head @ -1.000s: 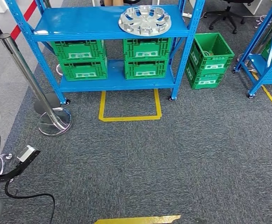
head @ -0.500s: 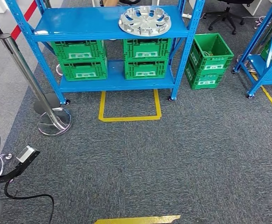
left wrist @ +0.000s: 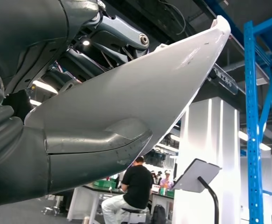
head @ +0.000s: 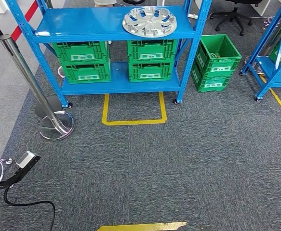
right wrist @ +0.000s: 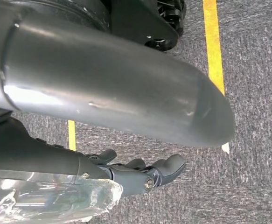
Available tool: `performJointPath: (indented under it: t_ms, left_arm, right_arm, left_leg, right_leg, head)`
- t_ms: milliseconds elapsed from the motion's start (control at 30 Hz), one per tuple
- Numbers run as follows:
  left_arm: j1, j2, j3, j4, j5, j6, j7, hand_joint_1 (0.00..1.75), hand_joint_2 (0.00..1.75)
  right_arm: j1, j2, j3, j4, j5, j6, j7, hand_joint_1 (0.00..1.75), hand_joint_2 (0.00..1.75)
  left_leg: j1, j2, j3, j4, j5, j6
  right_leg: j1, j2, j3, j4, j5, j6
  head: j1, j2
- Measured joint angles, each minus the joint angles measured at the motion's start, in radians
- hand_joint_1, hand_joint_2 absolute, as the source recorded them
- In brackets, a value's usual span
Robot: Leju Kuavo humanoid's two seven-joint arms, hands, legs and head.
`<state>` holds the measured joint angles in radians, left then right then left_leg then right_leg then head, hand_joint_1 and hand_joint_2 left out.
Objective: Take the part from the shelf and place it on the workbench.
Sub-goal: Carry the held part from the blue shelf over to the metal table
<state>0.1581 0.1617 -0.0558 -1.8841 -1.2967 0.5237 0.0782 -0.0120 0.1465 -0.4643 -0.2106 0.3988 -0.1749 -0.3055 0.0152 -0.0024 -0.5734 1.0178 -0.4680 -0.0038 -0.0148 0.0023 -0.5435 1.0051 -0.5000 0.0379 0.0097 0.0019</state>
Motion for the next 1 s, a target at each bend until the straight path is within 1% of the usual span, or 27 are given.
performJointPath:
  t_ms: [100,200,267,300,333,367,433,467,500,533,600,633,700,733,800,833,867,900,933,967,1000]
  left_arm:
    - [0.0,0.001,0.0,0.0,0.0,-0.004,0.0,1.75,1.75]
    - [0.0,0.001,0.0,0.0,0.0,-0.007,0.0,1.75,1.75]
    - [-0.001,0.001,0.0,-0.001,0.0,-0.007,0.001,1.75,1.75]
    - [-0.002,0.001,0.0,-0.003,0.0,-0.008,0.002,1.75,1.75]
    - [-0.003,0.001,0.001,-0.004,0.0,-0.008,0.002,1.75,1.75]
    - [-0.003,0.001,0.0,-0.006,0.0,-0.009,0.003,1.75,1.75]
    - [0.001,0.001,0.0,-0.007,0.0,-0.01,0.003,1.75,1.75]
    - [0.004,0.001,0.0,-0.007,0.0,-0.01,0.003,1.75,1.75]
    - [0.006,0.0,0.0,-0.007,0.0,-0.01,0.003,1.75,1.75]
    - [0.006,0.0,0.0,-0.007,0.0,-0.01,0.003,1.75,1.75]
    - [0.007,0.0,0.0,-0.007,0.0,-0.009,0.003,1.75,1.75]
    - [0.007,0.0,0.0,-0.007,0.0,-0.009,0.003,1.75,1.75]
    - [0.007,0.0,0.0,-0.007,0.0,-0.009,0.003,1.75,1.75]
    - [0.007,0.0,0.0,-0.007,0.0,-0.009,0.004,1.75,1.75]
    - [0.006,0.0,0.0,-0.008,0.0,-0.01,0.004,1.75,1.75]
    - [0.007,0.0,0.0,-0.009,0.0,-0.011,0.005,1.75,1.75]
    - [0.006,0.001,0.001,-0.01,0.0,-0.012,0.005,1.75,1.75]
    - [0.005,0.002,0.001,-0.011,0.0,-0.012,0.005,1.75,1.75]
    - [0.004,0.003,0.002,-0.012,0.0,-0.012,0.006,1.75,1.75]
    - [0.004,0.004,0.002,-0.012,0.0,-0.012,0.006,1.75,1.75]
    - [0.005,0.004,0.002,-0.012,0.0,-0.012,0.007,1.75,1.75]
  right_arm:
    - [0.0,0.0,0.0,0.0,0.004,-0.005,0.009,0.0,0.0]
    - [0.0,0.0,0.0,0.0,0.007,-0.008,0.013,0.0,0.0]
    - [0.0,0.001,0.0,-0.001,0.007,-0.009,0.014,0.0,0.0]
    - [-0.001,0.002,0.0,-0.001,0.007,-0.01,0.015,0.0,0.0]
    - [-0.001,0.002,0.0,-0.001,0.007,-0.01,0.017,0.0,0.0]
    - [-0.001,0.002,0.0,-0.002,0.007,-0.011,0.019,0.0,0.0]
    - [0.0,0.002,0.0,-0.002,0.007,-0.011,0.021,0.0,0.0]
    - [0.001,0.002,0.0,-0.002,0.007,-0.011,0.022,0.0,0.0]
    - [0.003,0.002,0.0,-0.002,0.006,-0.011,0.022,0.0,0.0]
    - [0.004,0.002,0.0,-0.002,0.006,-0.011,0.022,0.0,0.0]
    - [0.006,0.002,0.0,-0.003,0.005,-0.011,0.022,0.0,0.0]
    - [0.006,0.002,0.0,-0.003,0.005,-0.012,0.022,0.0,0.0]
    - [0.006,0.002,0.0,-0.003,0.005,-0.012,0.022,0.0,0.0]
    - [0.005,0.002,0.0,-0.003,0.005,-0.012,0.022,0.0,0.0]
    - [0.007,0.002,0.0,-0.004,0.004,-0.015,0.023,0.0,0.0]
    - [0.008,0.003,-0.001,-0.004,0.004,-0.018,0.024,0.0,0.0]
    - [0.008,0.003,-0.001,-0.005,0.003,-0.02,0.024,0.0,0.0]
    - [0.008,0.004,-0.001,-0.007,0.004,-0.021,0.024,0.0,0.0]
    - [0.008,0.004,-0.001,-0.008,0.004,-0.021,0.024,0.0,0.0]
    - [0.009,0.004,-0.001,-0.009,0.004,-0.022,0.025,0.0,0.0]
    - [0.011,0.004,-0.001,-0.009,0.005,-0.022,0.025,0.0,0.0]
  left_leg:
    - [-0.003,0.0,0.0,0.001,-0.001,0.002]
    - [-0.007,0.0,-0.001,0.003,-0.002,0.006]
    - [-0.007,-0.001,0.0,-0.002,0.001,0.012]
    - [-0.004,-0.001,0.002,-0.008,0.004,0.016]
    - [-0.001,-0.003,0.004,-0.014,0.008,0.021]
    - [0.003,-0.004,0.005,-0.019,0.011,0.024]
    - [0.004,-0.01,0.003,-0.02,0.013,0.026]
    - [0.004,-0.015,0.002,-0.02,0.013,0.025]
    - [0.004,-0.021,0.001,-0.02,0.014,0.025]
    - [0.004,-0.029,0.002,-0.02,0.014,0.023]
    - [0.004,-0.04,0.002,-0.02,0.015,0.02]
    - [0.005,-0.043,0.002,-0.02,0.015,0.019]
    - [0.005,-0.044,0.003,-0.02,0.015,0.019]
    - [0.005,-0.049,0.003,-0.019,0.015,0.016]
    - [0.01,-0.076,-0.006,-0.019,0.021,-0.006]
    - [0.012,-0.085,-0.011,-0.017,0.022,-0.019]
    - [0.013,-0.079,-0.02,-0.006,0.015,-0.029]
    - [0.012,-0.062,-0.033,0.021,-0.004,-0.033]
    - [0.011,-0.04,-0.055,0.07,-0.034,-0.035]
    - [0.01,-0.022,-0.085,0.137,-0.068,-0.037]
    - [0.01,-0.013,-0.116,0.204,-0.097,-0.038]
  right_leg:
    - [-0.003,0.0,0.0,0.0,0.001,0.001]
    - [-0.008,0.0,0.0,-0.002,0.003,0.006]
    - [-0.009,-0.002,0.002,-0.006,0.004,0.01]
    - [-0.008,-0.003,0.0,-0.003,-0.001,0.013]
    - [-0.007,-0.003,-0.009,0.015,-0.016,0.014]
    - [-0.007,-0.003,-0.028,0.055,-0.041,0.016]
    - [-0.007,-0.003,-0.089,0.188,-0.108,0.017]
    - [-0.007,-0.003,-0.118,0.248,-0.13,0.018]
    - [-0.007,-0.003,-0.133,0.278,-0.133,0.017]
    - [-0.007,-0.002,-0.128,0.267,-0.115,0.016]
    - [-0.007,-0.001,-0.102,0.21,-0.072,0.013]
    - [-0.007,0.0,-0.092,0.189,-0.059,0.013]
    - [-0.007,0.0,-0.087,0.181,-0.055,0.012]
    - [-0.008,0.014,-0.066,0.138,-0.041,0.009]
    - [-0.005,0.036,-0.019,0.047,-0.017,-0.005]
    - [-0.005,0.043,0.004,0.002,-0.004,-0.016]
    - [-0.004,0.033,0.007,-0.004,-0.003,-0.026]
    - [-0.005,0.023,0.008,-0.007,0.0,-0.033]
    - [-0.004,0.012,0.01,-0.009,0.001,-0.038]
    - [-0.002,0.002,0.01,-0.009,0.0,-0.041]
    - [0.0,-0.01,0.01,-0.009,-0.001,-0.044]
  head:
    - [0.0,0.0]
    - [0.0,0.0]
    - [-0.001,0.0]
    - [0.0,0.0]
    - [0.002,0.0]
    - [0.004,0.0]
    - [0.006,0.0]
    - [0.006,0.0]
    - [0.006,0.0]
    - [0.006,0.0]
    - [0.006,0.0]
    - [0.006,0.0]
    - [0.006,0.0]
    - [0.006,0.0]
    - [0.005,0.0]
    - [0.005,0.0]
    - [0.002,0.0]
    - [-0.001,0.0]
    - [-0.003,0.0]
    - [-0.006,0.0]
    - [-0.007,0.0]
